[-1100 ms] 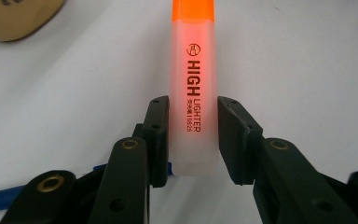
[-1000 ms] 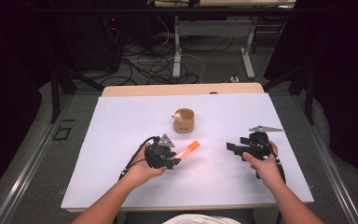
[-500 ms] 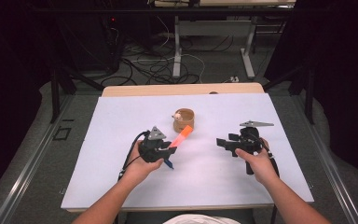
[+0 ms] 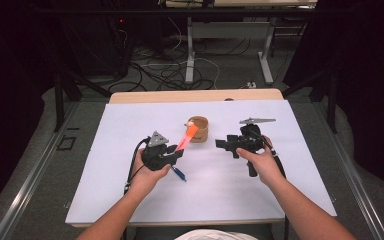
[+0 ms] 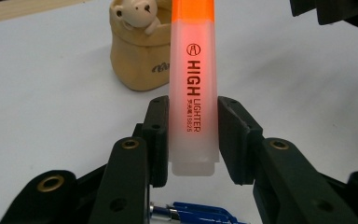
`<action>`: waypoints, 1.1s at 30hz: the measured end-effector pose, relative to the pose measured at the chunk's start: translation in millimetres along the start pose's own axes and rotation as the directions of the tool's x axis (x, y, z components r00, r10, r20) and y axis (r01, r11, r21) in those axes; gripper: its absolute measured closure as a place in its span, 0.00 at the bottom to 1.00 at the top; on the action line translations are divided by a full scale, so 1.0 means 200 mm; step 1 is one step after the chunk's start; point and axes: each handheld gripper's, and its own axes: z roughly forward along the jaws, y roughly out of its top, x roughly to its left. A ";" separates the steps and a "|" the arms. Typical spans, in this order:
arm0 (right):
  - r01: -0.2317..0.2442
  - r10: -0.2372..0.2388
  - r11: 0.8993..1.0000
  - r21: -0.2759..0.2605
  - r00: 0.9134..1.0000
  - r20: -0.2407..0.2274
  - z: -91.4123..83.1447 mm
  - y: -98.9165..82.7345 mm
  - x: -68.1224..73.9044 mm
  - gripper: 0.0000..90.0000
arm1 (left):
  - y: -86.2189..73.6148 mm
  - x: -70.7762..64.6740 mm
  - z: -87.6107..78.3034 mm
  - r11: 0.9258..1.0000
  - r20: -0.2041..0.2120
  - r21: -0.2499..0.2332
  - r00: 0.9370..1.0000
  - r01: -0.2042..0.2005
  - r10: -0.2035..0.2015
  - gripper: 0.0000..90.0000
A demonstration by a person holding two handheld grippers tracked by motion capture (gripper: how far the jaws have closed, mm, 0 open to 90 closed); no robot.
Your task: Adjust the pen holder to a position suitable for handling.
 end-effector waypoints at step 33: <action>-0.269 0.266 0.963 0.000 0.953 -0.147 0.23 0.17 0.14 0.57 | -0.01 -0.02 0.01 0.999 -0.011 -0.046 1.000 -0.003 0.002 0.73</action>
